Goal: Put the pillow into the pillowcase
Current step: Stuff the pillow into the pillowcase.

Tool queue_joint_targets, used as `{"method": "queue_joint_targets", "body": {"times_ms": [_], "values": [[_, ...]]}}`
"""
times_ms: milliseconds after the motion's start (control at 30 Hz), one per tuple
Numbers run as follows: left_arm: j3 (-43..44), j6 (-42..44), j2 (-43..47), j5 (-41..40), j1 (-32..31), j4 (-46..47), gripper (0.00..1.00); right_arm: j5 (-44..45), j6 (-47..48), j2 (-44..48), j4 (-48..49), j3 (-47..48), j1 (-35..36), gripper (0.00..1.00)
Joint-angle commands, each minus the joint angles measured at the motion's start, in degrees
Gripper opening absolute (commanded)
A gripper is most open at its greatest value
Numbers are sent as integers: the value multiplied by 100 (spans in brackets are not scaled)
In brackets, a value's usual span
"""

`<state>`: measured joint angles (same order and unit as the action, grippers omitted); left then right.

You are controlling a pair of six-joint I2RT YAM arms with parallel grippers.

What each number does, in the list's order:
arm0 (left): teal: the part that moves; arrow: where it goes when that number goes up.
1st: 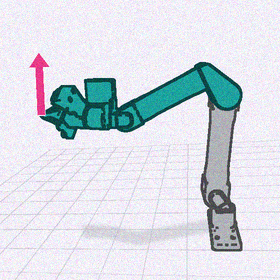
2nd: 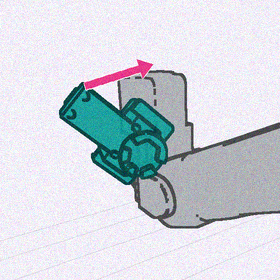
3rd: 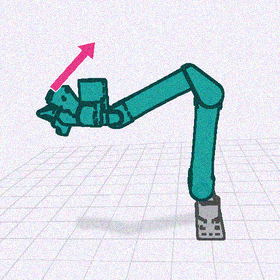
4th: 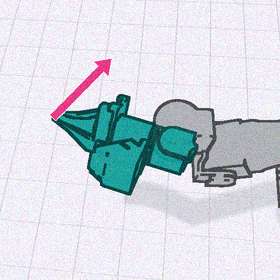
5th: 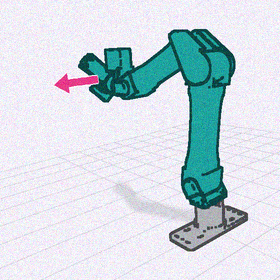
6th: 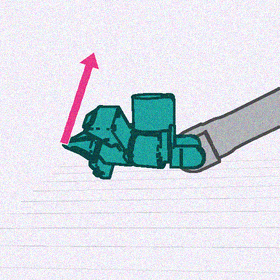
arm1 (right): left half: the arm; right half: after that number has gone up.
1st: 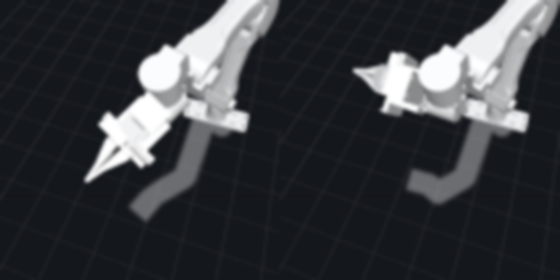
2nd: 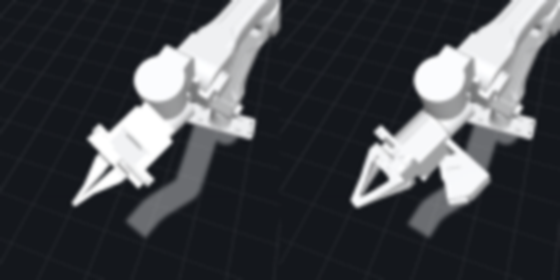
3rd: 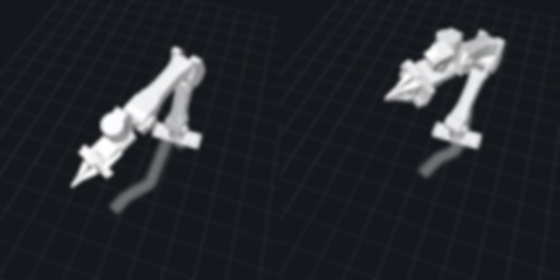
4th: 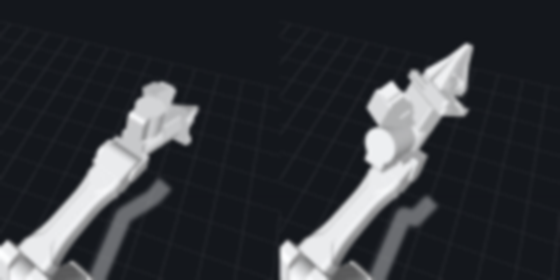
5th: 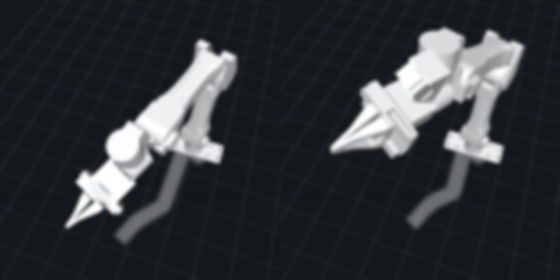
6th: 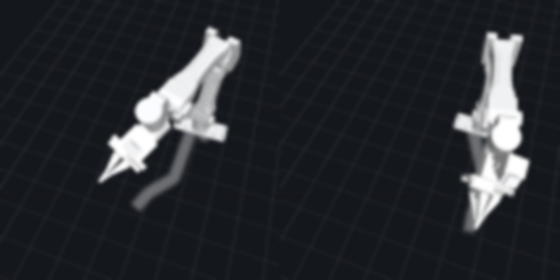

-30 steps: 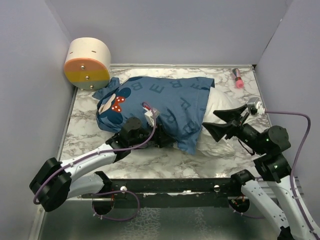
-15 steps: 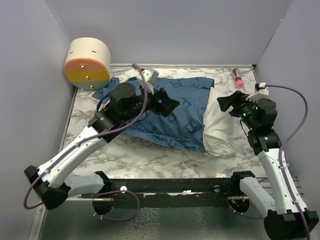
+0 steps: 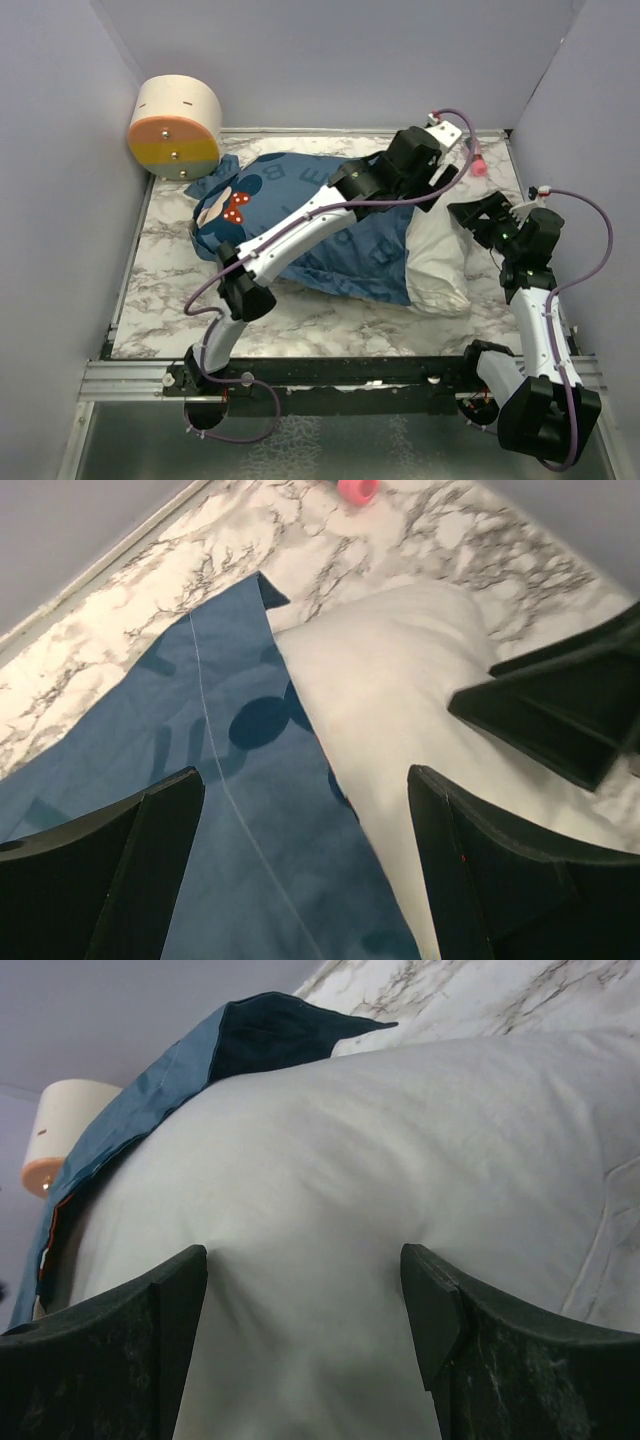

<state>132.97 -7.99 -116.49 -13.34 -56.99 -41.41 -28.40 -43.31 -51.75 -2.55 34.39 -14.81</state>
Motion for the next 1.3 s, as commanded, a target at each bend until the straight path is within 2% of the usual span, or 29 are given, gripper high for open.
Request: {"method": "queue_joint_targets", "body": {"times_ms": [0,67,267,400,467,733,1000,1033,1133,1167,1233,1267], "values": [[1524,619,-1127,-900,-96,-1396,86,-603,-271,42,647,-125,-31,78],[1919,703,-1445,-1141,-106,-1583,85,-631,-278,47,683,-187,-31,78],[1750,875,-1502,-1786,-114,-1409,70,-607,-220,115,725,-374,-31,78],[1734,1021,-1519,-2200,-119,-1353,67,-642,-192,109,779,-458,-31,78],[1721,1099,-1557,-2337,-111,-1368,60,-647,-163,118,761,-460,-31,78],[1723,1071,-1534,-2524,-96,-1362,57,-575,-55,204,659,-496,-30,78],[1724,891,-1310,-2142,-49,-1285,24,-662,16,129,650,-641,-31,80],[1724,836,-1262,-2017,-44,-1266,20,-703,28,89,668,-663,-31,80],[1671,735,-1098,-1659,-49,-1167,18,-875,-11,-28,860,-765,-31,81],[1638,716,-1072,-1547,-48,-1127,15,-908,-31,-67,921,-793,-31,81],[1554,718,-969,-1426,-43,-1057,0,-992,-65,-132,1032,-864,-31,81],[1515,706,-945,-1363,-48,-1023,0,-1030,-71,-177,1080,-879,-31,81]]}}
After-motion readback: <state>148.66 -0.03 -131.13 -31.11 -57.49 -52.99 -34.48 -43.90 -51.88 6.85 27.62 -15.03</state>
